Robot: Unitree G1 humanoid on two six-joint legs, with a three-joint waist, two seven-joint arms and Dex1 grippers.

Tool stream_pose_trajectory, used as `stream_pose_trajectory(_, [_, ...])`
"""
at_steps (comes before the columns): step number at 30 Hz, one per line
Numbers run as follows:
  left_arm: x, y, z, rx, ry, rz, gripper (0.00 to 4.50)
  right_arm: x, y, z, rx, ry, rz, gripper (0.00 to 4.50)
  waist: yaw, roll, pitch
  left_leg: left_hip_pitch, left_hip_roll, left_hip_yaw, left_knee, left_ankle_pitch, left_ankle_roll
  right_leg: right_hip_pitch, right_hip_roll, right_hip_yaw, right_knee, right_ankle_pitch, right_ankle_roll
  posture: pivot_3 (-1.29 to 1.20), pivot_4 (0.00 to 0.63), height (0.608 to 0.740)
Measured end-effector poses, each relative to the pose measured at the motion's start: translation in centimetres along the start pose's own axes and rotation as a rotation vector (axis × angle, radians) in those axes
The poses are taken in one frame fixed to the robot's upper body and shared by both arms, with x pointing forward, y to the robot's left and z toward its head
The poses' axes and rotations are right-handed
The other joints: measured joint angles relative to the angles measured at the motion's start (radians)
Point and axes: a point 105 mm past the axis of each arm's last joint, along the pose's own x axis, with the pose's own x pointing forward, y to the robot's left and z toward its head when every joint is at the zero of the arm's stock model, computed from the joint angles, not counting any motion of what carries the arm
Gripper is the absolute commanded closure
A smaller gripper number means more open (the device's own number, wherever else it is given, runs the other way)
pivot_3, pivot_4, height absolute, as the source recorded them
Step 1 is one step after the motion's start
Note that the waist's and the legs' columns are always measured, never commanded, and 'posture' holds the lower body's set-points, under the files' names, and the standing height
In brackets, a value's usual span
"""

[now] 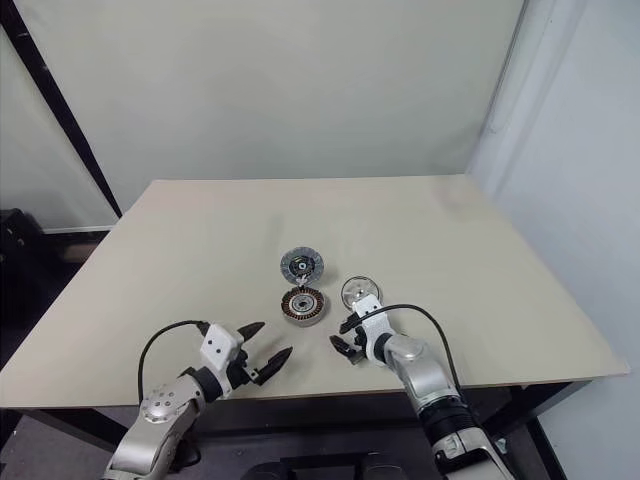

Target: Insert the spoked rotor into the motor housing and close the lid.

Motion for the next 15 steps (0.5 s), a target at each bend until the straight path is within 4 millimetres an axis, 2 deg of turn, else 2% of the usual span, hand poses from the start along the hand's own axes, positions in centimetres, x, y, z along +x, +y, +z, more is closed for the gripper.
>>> stream_pose_trajectory(8, [-0.23,-0.07,-0.31,-0.005,0.01,0.003,0.0,-0.08,-0.17,-0.07,-0.029,0.01,-0.007,3.67,0.0,0.0,0.0,0.0,0.0,0.0,-0.001,0.0,0.0,0.0,0.0,0.0,0.0,0.0,0.0,0.0,0.0,0.74])
stream_pose_trajectory(15, [-0.31,0.12,-0.32,-0.002,0.012,0.012,0.0,-0.38,-0.2,0.6,-0.041,0.001,-0.004,3.69,0.0,0.0,0.0,0.0,0.0,0.0,-0.001,0.0,0.0,0.0,0.0,0.0,0.0,0.0,0.0,0.0,0.0,0.74])
